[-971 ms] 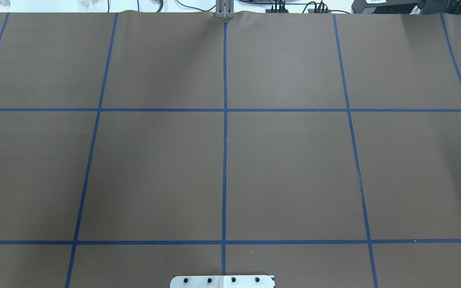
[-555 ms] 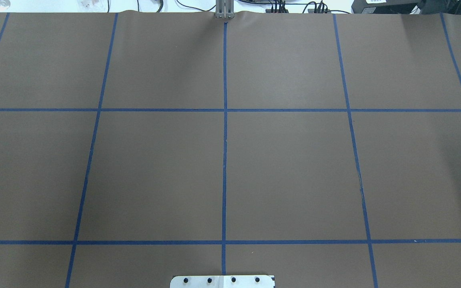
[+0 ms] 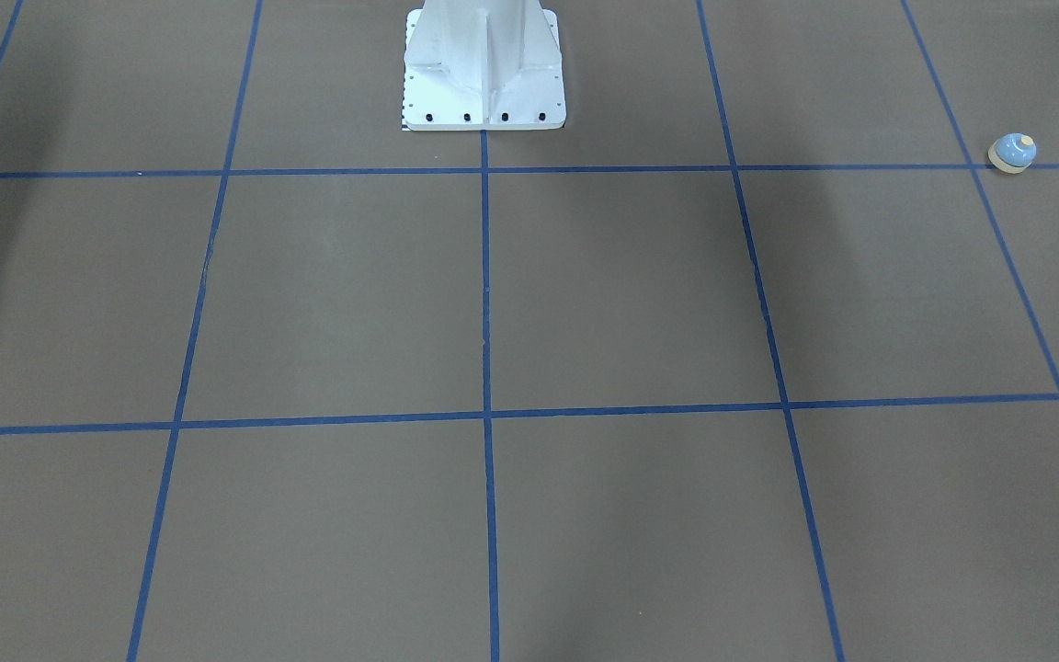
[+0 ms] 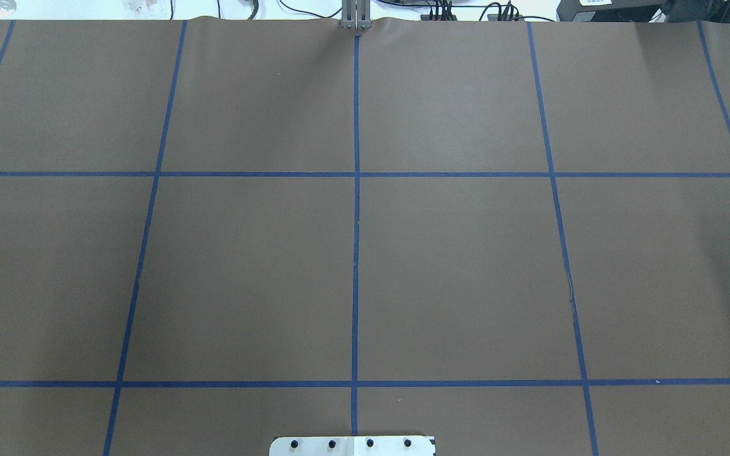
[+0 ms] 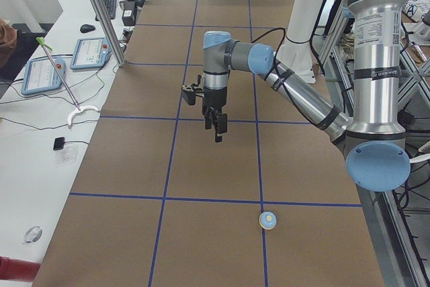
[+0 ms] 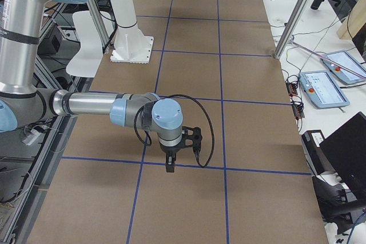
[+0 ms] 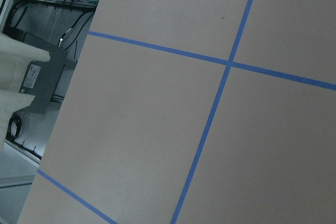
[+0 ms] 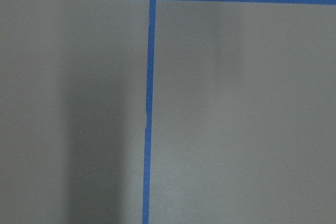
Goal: Place and press bell with both arms
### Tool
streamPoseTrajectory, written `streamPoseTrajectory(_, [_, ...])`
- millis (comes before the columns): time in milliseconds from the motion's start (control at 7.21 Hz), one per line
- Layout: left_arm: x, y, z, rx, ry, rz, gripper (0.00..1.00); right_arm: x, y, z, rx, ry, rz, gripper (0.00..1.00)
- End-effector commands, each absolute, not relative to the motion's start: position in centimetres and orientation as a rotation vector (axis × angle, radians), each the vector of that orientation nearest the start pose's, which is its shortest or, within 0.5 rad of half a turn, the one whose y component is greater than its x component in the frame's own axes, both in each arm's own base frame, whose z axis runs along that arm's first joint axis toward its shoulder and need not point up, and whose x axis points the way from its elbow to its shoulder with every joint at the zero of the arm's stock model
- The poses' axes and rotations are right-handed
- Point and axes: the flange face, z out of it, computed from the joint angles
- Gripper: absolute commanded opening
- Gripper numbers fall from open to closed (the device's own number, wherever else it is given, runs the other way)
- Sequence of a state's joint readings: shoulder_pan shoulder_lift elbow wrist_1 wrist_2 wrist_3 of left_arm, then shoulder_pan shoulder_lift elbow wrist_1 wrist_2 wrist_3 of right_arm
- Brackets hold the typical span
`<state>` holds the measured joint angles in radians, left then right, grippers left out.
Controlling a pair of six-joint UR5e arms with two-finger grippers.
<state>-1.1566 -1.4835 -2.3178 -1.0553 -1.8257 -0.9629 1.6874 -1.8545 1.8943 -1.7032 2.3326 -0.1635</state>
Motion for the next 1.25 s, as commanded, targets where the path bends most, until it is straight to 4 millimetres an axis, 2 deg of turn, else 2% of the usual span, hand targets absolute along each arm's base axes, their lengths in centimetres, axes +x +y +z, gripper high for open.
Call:
streamPoseTrajectory(0, [10.1, -37.3, 44.6, -0.101, 0.184, -0.793, 1.0, 10.7, -35.5, 63.9, 0.013, -0.766, -0.006, 1.0])
streamPoseTrajectory(139, [11.6, -36.1, 45.9, -0.096, 0.119, -0.911, 1.0, 10.7, -35.5, 64.0, 0.012, -0.766, -0.006, 1.0])
streamPoseTrajectory(277, [12.3, -34.8, 47.6, -0.077, 0.044, -0.992, 1.0, 10.7, -35.5, 64.2, 0.006, -0.764, -0.004, 1.0])
streamPoseTrajectory(555, [14.4, -30.8, 51.6, -0.063, -0.106, -1.175, 1.0, 10.7, -35.3, 64.3, 0.003, -0.763, -0.004, 1.0])
streamPoseTrajectory(832, [19.8, -27.5, 56.4, -0.02, -0.285, -1.319, 1.0, 10.6, -35.4, 64.4, 0.003, -0.763, -0.007, 1.0])
streamPoseTrajectory(971, [21.0, -26.8, 58.2, 0.003, -0.328, -1.373, 1.0, 10.6, -35.4, 64.3, 0.004, -0.767, -0.007, 1.0])
streamPoseTrajectory(1110, [22.1, -25.9, 61.6, 0.036, -0.405, -1.395, 1.0, 10.6, -35.4, 64.2, 0.004, -0.772, -0.005, 1.0])
